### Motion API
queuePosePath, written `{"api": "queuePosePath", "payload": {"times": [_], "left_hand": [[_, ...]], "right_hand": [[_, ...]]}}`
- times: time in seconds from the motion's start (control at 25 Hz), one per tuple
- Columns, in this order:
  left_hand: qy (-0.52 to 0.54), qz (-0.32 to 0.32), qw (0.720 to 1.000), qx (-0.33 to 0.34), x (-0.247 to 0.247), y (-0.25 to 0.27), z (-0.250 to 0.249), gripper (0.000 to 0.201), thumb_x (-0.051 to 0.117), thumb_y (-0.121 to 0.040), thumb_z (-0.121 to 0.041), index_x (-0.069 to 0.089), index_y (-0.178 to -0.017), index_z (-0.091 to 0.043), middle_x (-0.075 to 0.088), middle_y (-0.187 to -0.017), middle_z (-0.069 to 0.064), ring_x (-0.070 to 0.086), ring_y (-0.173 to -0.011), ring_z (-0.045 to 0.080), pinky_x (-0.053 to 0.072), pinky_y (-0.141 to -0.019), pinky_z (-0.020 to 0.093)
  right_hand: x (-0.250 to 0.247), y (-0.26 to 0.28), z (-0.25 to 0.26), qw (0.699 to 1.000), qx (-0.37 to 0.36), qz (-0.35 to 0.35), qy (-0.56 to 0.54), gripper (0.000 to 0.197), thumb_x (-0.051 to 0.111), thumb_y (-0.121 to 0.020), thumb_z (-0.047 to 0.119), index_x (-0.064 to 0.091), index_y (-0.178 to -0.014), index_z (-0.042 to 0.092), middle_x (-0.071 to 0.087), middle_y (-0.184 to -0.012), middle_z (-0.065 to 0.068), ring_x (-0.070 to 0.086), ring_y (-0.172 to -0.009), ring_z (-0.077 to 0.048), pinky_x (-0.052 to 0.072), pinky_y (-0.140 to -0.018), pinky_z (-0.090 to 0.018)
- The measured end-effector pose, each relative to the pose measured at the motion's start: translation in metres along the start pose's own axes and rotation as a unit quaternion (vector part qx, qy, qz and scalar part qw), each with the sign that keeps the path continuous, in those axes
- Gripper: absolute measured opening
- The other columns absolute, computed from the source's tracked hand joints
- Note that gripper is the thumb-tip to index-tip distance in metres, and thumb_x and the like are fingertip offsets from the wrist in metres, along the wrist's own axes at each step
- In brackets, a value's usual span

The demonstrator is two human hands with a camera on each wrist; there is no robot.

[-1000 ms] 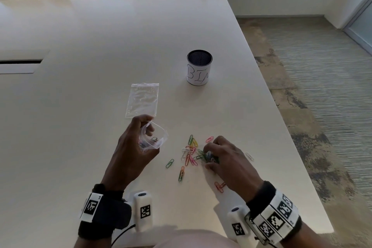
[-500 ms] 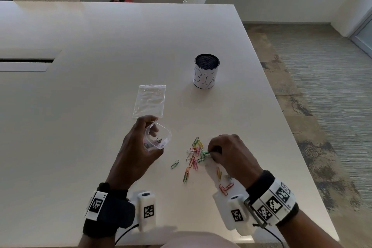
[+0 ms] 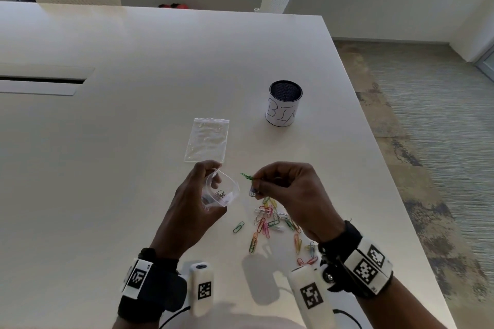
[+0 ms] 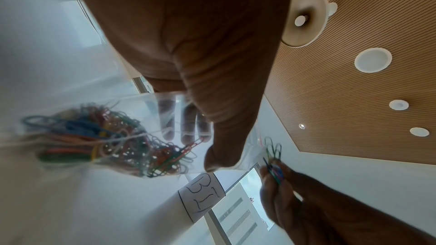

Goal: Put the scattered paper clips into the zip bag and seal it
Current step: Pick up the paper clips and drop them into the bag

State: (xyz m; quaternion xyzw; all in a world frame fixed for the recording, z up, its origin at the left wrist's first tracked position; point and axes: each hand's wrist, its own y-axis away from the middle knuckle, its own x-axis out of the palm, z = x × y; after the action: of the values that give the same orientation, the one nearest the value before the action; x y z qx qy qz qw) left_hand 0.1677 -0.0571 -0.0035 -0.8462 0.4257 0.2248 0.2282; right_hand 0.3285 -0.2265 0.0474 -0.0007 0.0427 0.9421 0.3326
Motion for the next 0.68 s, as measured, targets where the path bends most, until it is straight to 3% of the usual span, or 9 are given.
{"api": "queuePosePath", "payload": {"times": [0.12, 0.2, 0.28, 0.36, 0.44, 0.56, 0.68], "left_hand": [[0.004, 0.004, 1.000, -0.008, 0.000, 0.001, -0.003, 0.071, 0.088, -0.078, -0.011, 0.048, -0.136, -0.025, 0.064, -0.113, -0.005, 0.065, -0.106, 0.009, 0.051, -0.081, 0.007], [0.010, 0.003, 1.000, -0.016, 0.000, 0.001, -0.005, 0.070, 0.087, -0.078, -0.011, 0.049, -0.136, -0.024, 0.065, -0.120, -0.006, 0.065, -0.109, 0.006, 0.050, -0.083, 0.005], [0.017, 0.003, 1.000, -0.021, -0.001, 0.000, -0.005, 0.069, 0.086, -0.079, -0.011, 0.049, -0.135, -0.027, 0.065, -0.125, -0.008, 0.066, -0.111, 0.005, 0.053, -0.086, 0.011], [0.020, 0.007, 1.000, -0.021, 0.000, 0.000, -0.004, 0.070, 0.085, -0.079, -0.010, 0.048, -0.135, -0.030, 0.065, -0.126, -0.010, 0.067, -0.110, 0.007, 0.059, -0.087, 0.026], [0.018, 0.010, 1.000, -0.017, 0.001, 0.000, -0.002, 0.070, 0.085, -0.079, -0.008, 0.048, -0.135, -0.029, 0.065, -0.124, -0.008, 0.068, -0.108, 0.008, 0.061, -0.086, 0.030], [0.010, 0.007, 1.000, -0.017, 0.002, 0.001, -0.003, 0.070, 0.085, -0.080, -0.009, 0.047, -0.136, -0.026, 0.065, -0.122, -0.006, 0.067, -0.106, 0.008, 0.059, -0.083, 0.021], [0.010, 0.005, 1.000, -0.019, 0.002, 0.001, -0.004, 0.070, 0.085, -0.080, -0.010, 0.047, -0.136, -0.025, 0.063, -0.117, -0.006, 0.067, -0.105, 0.011, 0.056, -0.080, 0.013]], "right_hand": [[0.024, -0.012, 0.004, 0.994, -0.055, 0.003, 0.094, 0.008, 0.080, -0.085, 0.000, 0.080, -0.090, 0.006, 0.078, -0.077, -0.009, 0.076, -0.072, -0.025, 0.064, -0.075, -0.033], [0.036, -0.017, 0.004, 0.976, -0.108, 0.014, 0.188, 0.009, 0.080, -0.085, 0.003, 0.081, -0.089, 0.011, 0.076, -0.076, 0.001, 0.072, -0.067, -0.010, 0.059, -0.069, -0.021], [0.045, -0.020, 0.007, 0.954, -0.155, 0.037, 0.255, 0.011, 0.079, -0.087, 0.005, 0.083, -0.094, 0.013, 0.079, -0.085, 0.001, 0.069, -0.070, -0.001, 0.054, -0.070, -0.011], [0.049, -0.020, 0.010, 0.945, -0.168, 0.056, 0.274, 0.014, 0.078, -0.089, 0.006, 0.083, -0.100, 0.013, 0.081, -0.096, -0.001, 0.071, -0.077, 0.001, 0.052, -0.073, -0.006], [0.050, -0.021, 0.014, 0.943, -0.163, 0.066, 0.284, 0.017, 0.076, -0.090, 0.007, 0.083, -0.105, 0.013, 0.082, -0.102, -0.002, 0.076, -0.086, -0.003, 0.056, -0.078, -0.007], [0.044, -0.022, 0.017, 0.943, -0.159, 0.069, 0.284, 0.019, 0.074, -0.092, 0.006, 0.082, -0.108, 0.014, 0.082, -0.105, -0.001, 0.077, -0.091, -0.004, 0.060, -0.084, -0.016], [0.033, -0.025, 0.015, 0.954, -0.149, 0.064, 0.254, 0.017, 0.076, -0.090, 0.003, 0.082, -0.103, 0.012, 0.082, -0.097, 0.000, 0.077, -0.086, -0.002, 0.061, -0.082, -0.017]]}}
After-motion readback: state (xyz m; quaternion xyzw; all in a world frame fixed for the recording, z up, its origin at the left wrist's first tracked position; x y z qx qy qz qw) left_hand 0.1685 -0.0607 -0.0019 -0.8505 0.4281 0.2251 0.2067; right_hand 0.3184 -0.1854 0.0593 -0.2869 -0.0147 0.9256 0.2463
